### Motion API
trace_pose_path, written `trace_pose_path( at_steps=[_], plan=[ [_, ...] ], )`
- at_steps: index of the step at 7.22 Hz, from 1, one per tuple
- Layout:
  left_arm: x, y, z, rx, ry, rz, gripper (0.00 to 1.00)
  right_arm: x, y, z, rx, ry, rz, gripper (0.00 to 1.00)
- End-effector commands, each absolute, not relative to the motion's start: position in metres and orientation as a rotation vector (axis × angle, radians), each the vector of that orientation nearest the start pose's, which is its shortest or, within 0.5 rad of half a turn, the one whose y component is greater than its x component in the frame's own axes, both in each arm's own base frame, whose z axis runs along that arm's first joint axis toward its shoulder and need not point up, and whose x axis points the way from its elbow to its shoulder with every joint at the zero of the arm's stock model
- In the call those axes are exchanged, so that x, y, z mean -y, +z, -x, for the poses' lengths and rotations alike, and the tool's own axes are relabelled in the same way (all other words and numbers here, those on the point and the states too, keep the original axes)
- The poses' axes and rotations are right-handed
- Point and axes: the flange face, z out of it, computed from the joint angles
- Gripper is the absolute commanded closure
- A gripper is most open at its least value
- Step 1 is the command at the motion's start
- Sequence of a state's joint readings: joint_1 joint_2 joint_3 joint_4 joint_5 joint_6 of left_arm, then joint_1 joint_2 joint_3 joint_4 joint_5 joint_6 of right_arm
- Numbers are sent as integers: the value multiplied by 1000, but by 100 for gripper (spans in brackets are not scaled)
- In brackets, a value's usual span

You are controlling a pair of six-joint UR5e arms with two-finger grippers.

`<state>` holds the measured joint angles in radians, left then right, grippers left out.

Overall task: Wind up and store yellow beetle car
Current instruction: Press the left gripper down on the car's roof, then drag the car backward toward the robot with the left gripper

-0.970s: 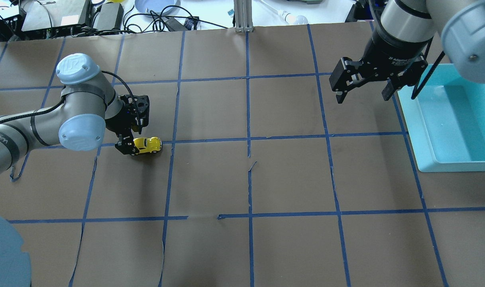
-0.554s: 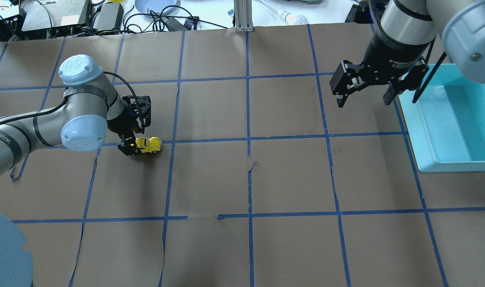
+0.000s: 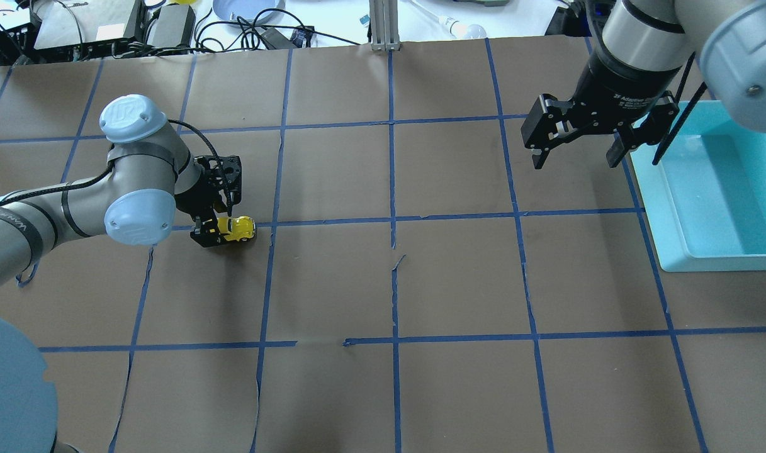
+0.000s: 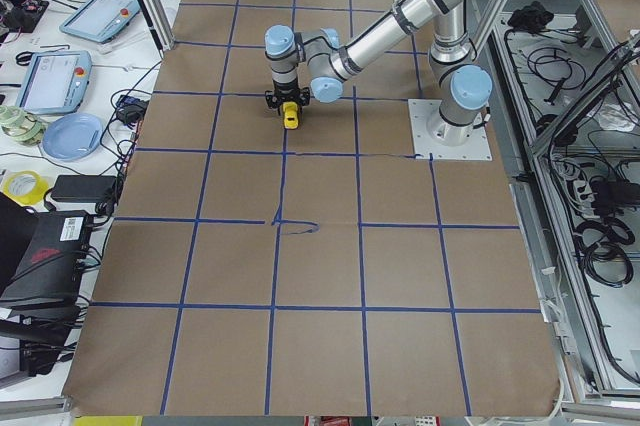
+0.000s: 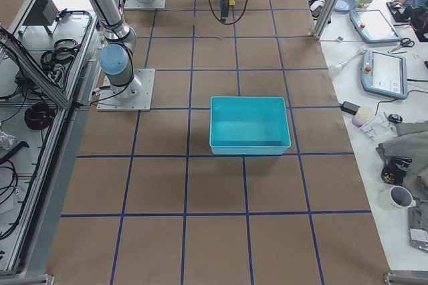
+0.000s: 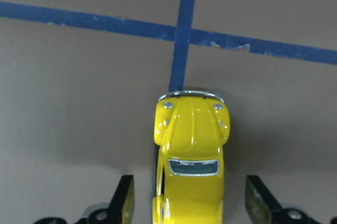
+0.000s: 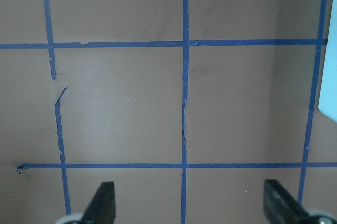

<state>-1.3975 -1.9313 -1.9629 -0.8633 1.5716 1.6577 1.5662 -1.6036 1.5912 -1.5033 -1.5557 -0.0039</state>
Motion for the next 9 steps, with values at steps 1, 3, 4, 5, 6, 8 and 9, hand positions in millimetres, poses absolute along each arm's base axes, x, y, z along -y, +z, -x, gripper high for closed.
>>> trace_pose_path(
  at_steps=[1, 3, 4, 5, 6, 8, 9],
  plan=[
    [546, 187, 39, -2306, 52, -2179, 75, 473, 487, -130, -3148, 85, -2, 0],
    [547, 188, 39, -2304, 52, -2181, 76, 473, 486, -130, -3148, 92, -2, 0],
    [547, 188, 38, -2302, 49, -2179, 76, 474, 485, -130, -3149, 94, 0, 0],
    [547, 188, 38, -2303, 50, -2180, 79, 473, 486, -130, -3149, 92, -2, 0],
    [548, 188, 35, -2305, 51, -2175, 81, 474, 486, -130, -3148, 89, -2, 0],
    [547, 187, 31, -2315, 53, -2168, 81, 473, 486, -130, -3149, 92, -2, 0],
    [546, 187, 30, -2318, 53, -2164, 81, 473, 486, -130, -3149, 92, 0, 0]
  ],
)
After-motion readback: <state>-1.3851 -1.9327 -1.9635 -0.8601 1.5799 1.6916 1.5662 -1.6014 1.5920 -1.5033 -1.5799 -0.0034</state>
